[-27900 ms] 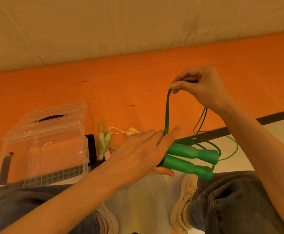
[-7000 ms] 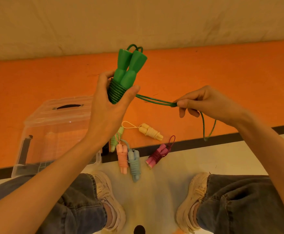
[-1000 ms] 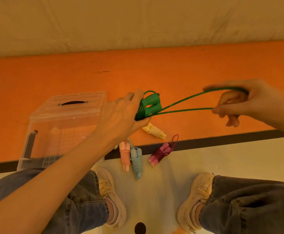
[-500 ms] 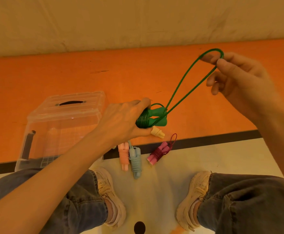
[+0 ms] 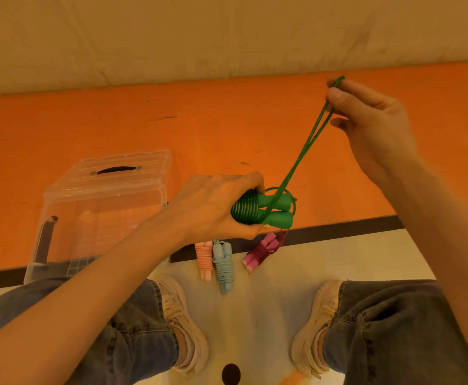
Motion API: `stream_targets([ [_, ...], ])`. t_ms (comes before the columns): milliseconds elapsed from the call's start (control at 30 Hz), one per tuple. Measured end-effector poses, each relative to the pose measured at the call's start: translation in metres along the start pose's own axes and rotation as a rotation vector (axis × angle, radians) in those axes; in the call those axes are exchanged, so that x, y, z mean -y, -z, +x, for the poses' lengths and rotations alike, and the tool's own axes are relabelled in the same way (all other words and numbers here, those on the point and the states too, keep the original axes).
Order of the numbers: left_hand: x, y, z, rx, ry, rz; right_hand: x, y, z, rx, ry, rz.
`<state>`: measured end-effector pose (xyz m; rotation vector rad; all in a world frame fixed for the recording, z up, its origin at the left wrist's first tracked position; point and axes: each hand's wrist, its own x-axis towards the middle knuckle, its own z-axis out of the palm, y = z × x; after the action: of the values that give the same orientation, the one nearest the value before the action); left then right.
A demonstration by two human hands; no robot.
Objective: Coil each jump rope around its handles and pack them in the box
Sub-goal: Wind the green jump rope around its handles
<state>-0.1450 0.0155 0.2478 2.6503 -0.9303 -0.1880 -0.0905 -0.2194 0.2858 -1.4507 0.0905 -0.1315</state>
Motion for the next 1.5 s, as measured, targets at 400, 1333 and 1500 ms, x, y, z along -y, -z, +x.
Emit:
stream_targets([
  [400,-0.012,-0.007,-0.004,0.050,-0.158,0.014,-0.011,-0.011,-0.002,0.008,0.016,-0.247],
  [1333,-0.005,-0.016,-0.006,-0.170,-0.252,-0.167,-0.013,0.023,0.010,0.228,-0.365,-0.211],
  [1500,-0.005,-0.019,-0.007,-0.146,-0.264,-0.162,-0.004,0.032,0.007,0.228,-0.448,-0.035],
])
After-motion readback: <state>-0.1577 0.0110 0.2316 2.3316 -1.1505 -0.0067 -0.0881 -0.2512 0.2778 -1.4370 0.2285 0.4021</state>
